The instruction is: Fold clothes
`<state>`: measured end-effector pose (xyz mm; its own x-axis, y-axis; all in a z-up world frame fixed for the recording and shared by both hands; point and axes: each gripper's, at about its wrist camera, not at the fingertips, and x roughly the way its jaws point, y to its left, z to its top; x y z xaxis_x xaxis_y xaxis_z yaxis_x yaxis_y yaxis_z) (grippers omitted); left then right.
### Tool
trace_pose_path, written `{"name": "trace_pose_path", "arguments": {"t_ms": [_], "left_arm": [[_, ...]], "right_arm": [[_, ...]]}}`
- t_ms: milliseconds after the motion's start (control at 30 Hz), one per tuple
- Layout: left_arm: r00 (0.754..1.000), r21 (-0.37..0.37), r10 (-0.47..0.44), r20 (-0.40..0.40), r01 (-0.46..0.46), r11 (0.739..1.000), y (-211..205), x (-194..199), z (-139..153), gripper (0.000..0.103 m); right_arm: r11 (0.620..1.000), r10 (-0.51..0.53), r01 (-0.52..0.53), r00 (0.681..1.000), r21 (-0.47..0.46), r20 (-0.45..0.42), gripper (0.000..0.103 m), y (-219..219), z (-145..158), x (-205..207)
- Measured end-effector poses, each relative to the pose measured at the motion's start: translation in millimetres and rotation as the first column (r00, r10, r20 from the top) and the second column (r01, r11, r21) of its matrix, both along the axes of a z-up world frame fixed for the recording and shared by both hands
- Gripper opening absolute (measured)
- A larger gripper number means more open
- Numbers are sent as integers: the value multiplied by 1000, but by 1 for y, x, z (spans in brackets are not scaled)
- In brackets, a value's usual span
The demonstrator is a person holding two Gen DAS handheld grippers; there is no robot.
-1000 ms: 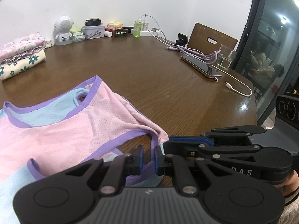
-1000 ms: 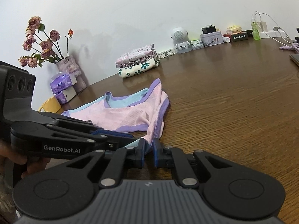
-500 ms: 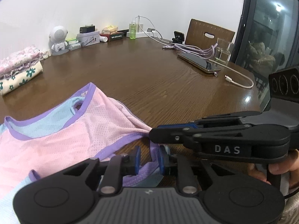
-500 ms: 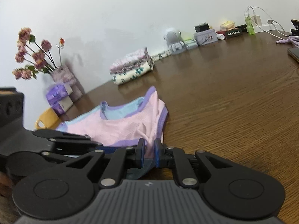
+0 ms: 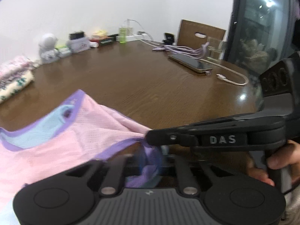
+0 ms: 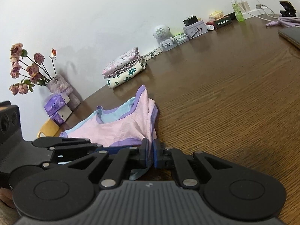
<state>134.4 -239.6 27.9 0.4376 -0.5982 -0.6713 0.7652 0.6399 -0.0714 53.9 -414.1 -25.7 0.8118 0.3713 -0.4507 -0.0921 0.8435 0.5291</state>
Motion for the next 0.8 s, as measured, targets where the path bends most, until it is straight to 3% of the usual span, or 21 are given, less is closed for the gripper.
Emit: {"name": "trace_pose_path", "arguments": {"t_ms": [533, 800], "left_arm": [[994, -58, 84, 76, -80, 995, 26, -4, 18, 0], [985, -120, 105, 140, -89, 989, 36, -15, 35, 0]], "right_arm": [[999, -9, 9, 1000, 54, 14, 7, -6, -2, -2], [1000, 1, -1, 1000, 6, 18, 7, 1, 0, -1]]}}
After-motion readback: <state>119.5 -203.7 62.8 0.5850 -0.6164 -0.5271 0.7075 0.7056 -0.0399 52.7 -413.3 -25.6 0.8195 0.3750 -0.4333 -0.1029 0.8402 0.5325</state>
